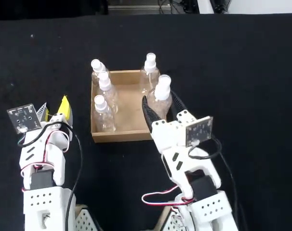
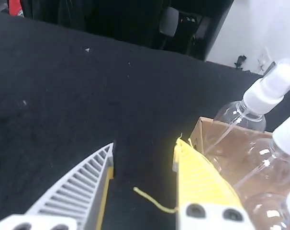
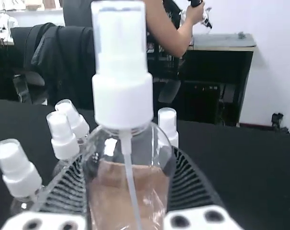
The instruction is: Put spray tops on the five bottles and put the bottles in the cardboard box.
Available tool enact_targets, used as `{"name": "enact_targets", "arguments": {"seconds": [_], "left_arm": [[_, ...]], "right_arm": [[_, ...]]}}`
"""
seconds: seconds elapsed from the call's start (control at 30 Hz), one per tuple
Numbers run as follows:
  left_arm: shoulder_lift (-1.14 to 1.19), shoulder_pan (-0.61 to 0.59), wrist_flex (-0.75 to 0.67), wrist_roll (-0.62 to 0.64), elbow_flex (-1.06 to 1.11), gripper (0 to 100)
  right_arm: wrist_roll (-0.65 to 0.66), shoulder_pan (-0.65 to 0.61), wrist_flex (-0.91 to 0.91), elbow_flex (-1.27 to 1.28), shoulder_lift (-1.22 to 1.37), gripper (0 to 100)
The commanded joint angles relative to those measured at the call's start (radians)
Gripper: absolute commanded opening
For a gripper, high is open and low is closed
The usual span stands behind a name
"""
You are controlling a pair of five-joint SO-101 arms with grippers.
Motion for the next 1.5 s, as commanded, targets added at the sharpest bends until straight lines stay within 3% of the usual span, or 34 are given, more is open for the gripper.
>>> {"name": "enact_targets", "arguments": {"seconds": [0.0, 0.23, 0.4, 0.67, 1.03, 1.47], "left_arm": [[-0.014, -0.028, -0.083, 0.002, 0.016, 19], [-0.003, -0.035, -0.290, 0.002, 0.136, 19], [-0.014, -0.051, -0.198, -0.008, 0.133, 19], [-0.011, -0.050, -0.190, -0.008, 0.133, 19], [-0.006, -0.044, -0.190, 0.000, 0.133, 19], [-0.005, -0.044, -0.189, -0.006, 0.133, 19]], "right_arm": [[0.002, 0.018, 0.095, -0.194, 0.131, 1.1], [0.002, 0.021, -0.137, -0.185, 0.390, 1.1], [0.002, 0.020, -0.284, -0.102, 0.435, 1.1], [0.006, 0.023, -0.454, 0.038, 0.440, 1.1], [0.002, 0.021, -0.463, 0.070, 0.455, 1.1], [0.002, 0.023, -0.629, -0.028, 0.837, 1.1]]}}
